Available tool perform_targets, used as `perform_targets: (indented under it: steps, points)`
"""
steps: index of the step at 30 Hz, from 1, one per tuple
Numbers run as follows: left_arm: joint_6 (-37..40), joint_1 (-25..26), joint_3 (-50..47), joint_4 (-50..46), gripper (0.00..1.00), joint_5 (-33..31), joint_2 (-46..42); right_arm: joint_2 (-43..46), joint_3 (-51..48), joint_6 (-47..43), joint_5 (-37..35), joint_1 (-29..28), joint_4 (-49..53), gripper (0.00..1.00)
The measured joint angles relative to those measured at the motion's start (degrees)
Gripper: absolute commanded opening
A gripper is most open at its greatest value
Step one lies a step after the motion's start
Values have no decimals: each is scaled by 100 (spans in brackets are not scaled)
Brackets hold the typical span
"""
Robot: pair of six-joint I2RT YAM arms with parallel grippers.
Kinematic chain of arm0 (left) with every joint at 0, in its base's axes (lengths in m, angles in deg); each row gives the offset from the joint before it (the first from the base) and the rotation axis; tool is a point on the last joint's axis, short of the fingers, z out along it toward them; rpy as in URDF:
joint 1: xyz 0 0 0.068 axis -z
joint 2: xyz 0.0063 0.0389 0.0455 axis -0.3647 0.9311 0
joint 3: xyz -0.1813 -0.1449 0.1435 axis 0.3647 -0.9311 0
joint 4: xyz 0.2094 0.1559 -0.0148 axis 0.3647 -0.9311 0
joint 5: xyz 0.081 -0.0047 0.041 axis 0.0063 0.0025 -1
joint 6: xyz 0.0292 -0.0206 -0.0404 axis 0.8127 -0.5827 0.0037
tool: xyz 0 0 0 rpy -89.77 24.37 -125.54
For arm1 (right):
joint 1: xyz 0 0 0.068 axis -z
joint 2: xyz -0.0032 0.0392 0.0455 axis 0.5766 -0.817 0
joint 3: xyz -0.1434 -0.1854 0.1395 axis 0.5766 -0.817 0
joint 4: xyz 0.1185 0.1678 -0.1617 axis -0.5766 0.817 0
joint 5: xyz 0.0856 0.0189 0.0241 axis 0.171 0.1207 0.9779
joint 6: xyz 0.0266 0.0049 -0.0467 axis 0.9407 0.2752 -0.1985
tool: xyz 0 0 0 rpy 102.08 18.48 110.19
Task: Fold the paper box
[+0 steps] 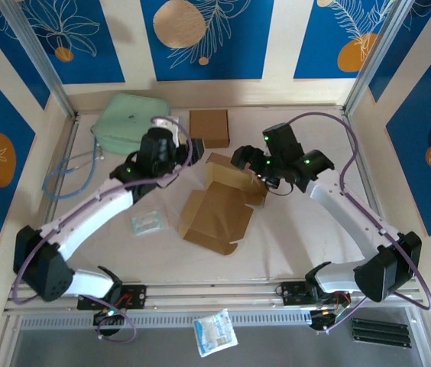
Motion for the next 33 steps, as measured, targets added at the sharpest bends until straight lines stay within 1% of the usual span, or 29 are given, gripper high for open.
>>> perform_targets:
  steps: [2,5,9,12,15,17,19,22,27,30,33]
  points:
    - [-131,-234,308,-133,71,435,400,-81,-31,181,-105,-96,-26,95]
    - [-280,-459,498,-308,75,1038,999,-212,-61,361,-173,-101,-61,95]
    - [-396,-503,704,-568,79,1733,1657,-518,-59,365,-306,-96,-149,98]
    - [-461,-501,793,-592,79,2114,1869,-767,-57,348,-389,-42,-164,97]
    - [-509,-501,857,-570,73,2310,1952,-992,-31,323,-415,48,-168,96]
    - [-555,-501,887,-527,67,2446,2004,-1086,-26,284,-433,87,-170,92]
    - [-649,-501,887,-417,62,2610,2081,-1158,-24,225,-424,136,-212,87]
    - [-730,-496,883,-326,58,2771,2181,-1248,-22,184,-396,168,-343,80]
    - [-774,-437,824,-181,53,2839,2188,-1346,-22,2,-339,168,-511,66]
    - [-791,-367,702,-61,50,2830,2186,-1360,-22,-81,-341,181,-540,64]
    - [-837,-332,551,76,48,2830,2179,-1366,-22,-164,-341,225,-533,63]
